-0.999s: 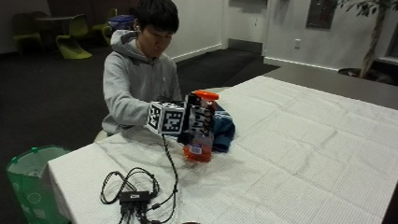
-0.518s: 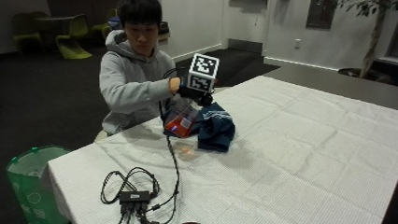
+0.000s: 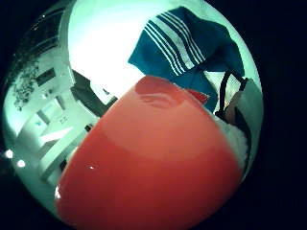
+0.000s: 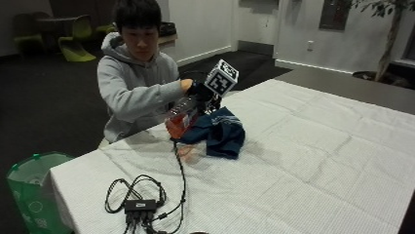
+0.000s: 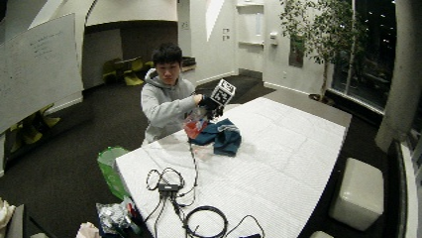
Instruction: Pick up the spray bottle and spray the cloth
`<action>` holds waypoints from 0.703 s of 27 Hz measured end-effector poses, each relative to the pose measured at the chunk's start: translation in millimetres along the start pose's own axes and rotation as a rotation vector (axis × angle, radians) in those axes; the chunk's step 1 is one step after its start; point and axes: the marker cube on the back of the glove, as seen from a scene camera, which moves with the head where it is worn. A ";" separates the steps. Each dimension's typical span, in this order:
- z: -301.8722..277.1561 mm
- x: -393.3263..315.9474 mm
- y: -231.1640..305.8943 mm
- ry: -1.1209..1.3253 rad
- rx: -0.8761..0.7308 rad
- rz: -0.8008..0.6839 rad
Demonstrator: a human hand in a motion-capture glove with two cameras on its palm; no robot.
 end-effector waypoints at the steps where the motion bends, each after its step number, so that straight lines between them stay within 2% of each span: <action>1: 6.2 1.2 -4.3 -0.001 -0.016 0.001; 8: 24.4 5.9 -23.4 0.001 -0.077 0.019; 19: -17.7 -18.7 -4.7 0.046 0.004 0.036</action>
